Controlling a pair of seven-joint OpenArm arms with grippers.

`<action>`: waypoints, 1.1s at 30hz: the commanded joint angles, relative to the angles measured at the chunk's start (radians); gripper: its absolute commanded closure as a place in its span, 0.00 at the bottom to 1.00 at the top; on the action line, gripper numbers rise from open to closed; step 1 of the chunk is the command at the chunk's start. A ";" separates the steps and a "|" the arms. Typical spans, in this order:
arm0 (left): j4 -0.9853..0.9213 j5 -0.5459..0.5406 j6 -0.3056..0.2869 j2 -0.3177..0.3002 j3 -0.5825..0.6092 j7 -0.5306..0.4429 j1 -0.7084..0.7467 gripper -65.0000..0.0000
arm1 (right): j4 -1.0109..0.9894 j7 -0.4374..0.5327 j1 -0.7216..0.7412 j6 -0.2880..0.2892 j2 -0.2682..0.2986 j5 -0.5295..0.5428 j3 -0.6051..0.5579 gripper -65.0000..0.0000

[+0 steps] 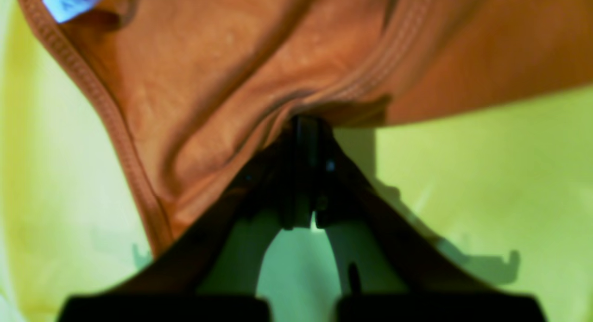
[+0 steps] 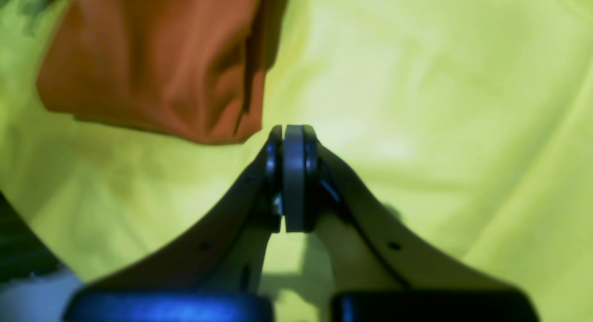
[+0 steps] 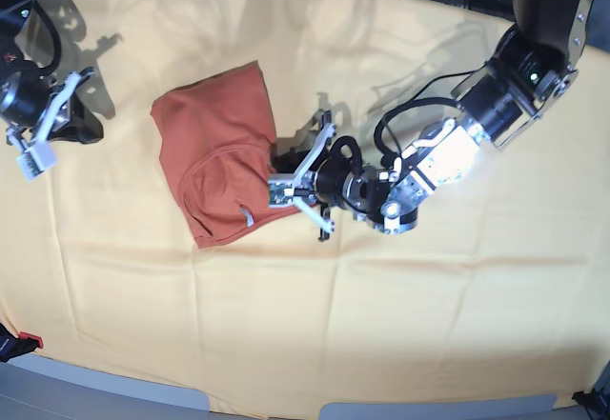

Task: Fold the T-shirt properly

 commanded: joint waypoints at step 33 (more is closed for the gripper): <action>0.252 -0.853 0.015 -0.418 -0.487 0.550 -0.128 1.00 | 0.016 -0.052 -0.568 -0.011 -0.065 0.306 0.890 1.00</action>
